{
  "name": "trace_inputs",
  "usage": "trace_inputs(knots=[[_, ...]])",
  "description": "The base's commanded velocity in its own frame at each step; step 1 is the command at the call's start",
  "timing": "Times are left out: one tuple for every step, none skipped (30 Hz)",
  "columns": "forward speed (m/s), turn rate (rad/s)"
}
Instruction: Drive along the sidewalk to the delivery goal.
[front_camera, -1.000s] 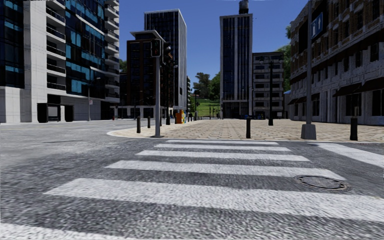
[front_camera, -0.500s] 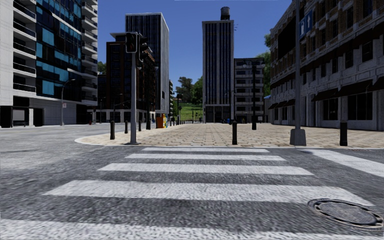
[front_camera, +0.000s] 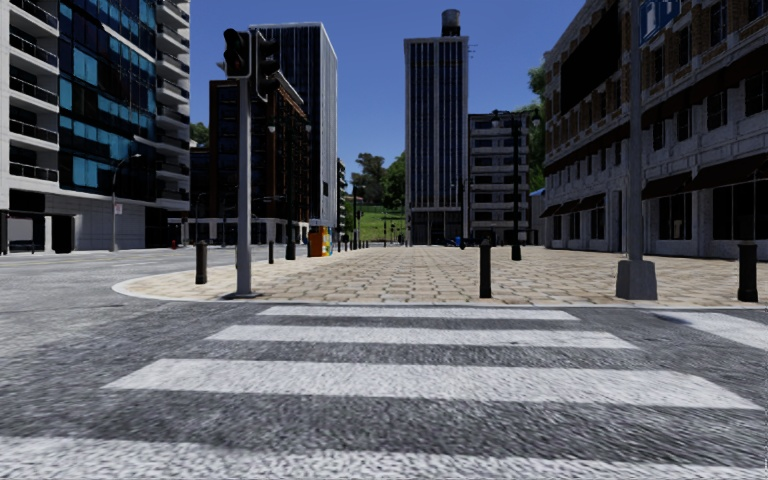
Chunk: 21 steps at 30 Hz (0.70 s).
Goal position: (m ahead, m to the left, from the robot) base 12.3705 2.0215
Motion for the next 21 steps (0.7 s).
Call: trace_inputs(knots=[[2.00, -0.20], [2.00, -0.23], [2.00, -0.27], [2.00, -0.30], [2.00, -0.31], [2.00, -0.31], [2.00, -0.32], [2.00, -0.32], [2.00, -0.32], [2.00, -0.32], [2.00, -0.32], [2.00, -0.32], [2.00, -0.32], [2.00, -0.32], [2.00, -0.32], [2.00, -0.32], [2.00, -0.31], [2.00, -0.06], [2.00, 0.00], [2.00, 0.00], [2.00, 0.00]])
